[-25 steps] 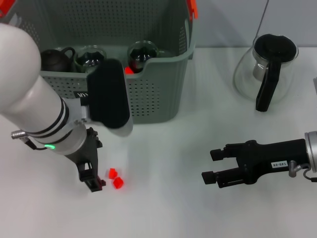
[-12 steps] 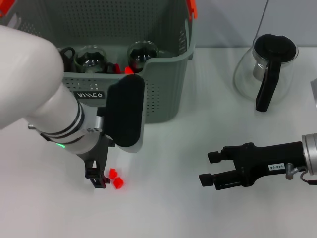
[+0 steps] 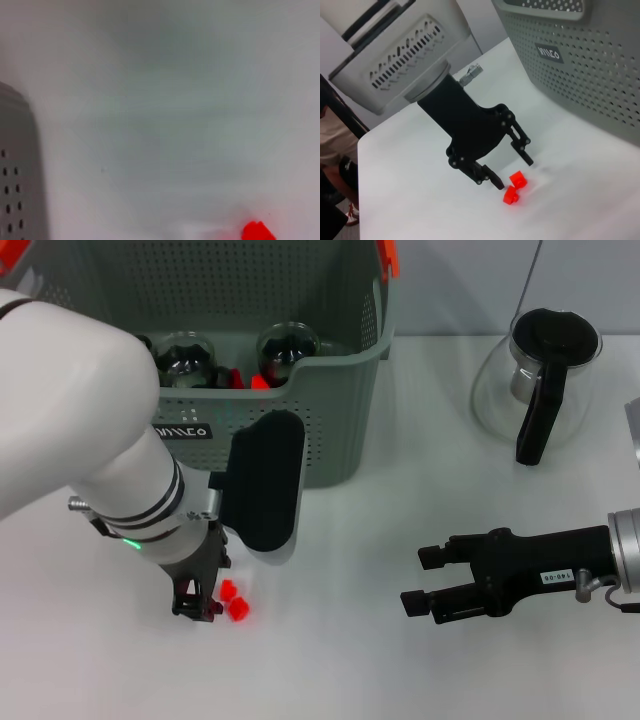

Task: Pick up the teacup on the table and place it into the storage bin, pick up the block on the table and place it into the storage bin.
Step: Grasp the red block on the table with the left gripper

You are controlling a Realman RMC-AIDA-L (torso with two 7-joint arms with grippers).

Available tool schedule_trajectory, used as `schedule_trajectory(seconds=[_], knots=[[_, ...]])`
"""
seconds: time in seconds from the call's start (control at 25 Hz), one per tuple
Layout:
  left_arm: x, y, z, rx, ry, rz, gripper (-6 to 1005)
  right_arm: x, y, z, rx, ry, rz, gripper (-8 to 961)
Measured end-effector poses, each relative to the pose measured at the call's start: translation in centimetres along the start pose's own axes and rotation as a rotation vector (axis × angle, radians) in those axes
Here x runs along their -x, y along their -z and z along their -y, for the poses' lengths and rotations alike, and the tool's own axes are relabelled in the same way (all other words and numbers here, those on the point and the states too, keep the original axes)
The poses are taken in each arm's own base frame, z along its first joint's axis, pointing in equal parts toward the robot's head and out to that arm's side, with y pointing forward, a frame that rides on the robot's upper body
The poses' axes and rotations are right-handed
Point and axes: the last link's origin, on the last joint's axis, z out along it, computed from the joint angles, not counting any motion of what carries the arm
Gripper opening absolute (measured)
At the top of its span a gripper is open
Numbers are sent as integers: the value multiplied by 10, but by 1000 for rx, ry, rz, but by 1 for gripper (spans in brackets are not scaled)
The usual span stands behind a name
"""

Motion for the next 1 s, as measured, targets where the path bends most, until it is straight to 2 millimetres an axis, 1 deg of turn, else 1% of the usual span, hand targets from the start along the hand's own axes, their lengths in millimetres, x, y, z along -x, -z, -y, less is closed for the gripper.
schedule_trajectory(seconds=[0.12,0.72,1.0], knots=[[-2,0,0,2,0,-4,516,0,0,0,-1,1,1,882],[-11,-5,1,33,-15,-5,511,-2,1,0,-5,5,4,884],[-11,-6,2,35,-3,-10,511,-2,2,1,-8,6,4,885]])
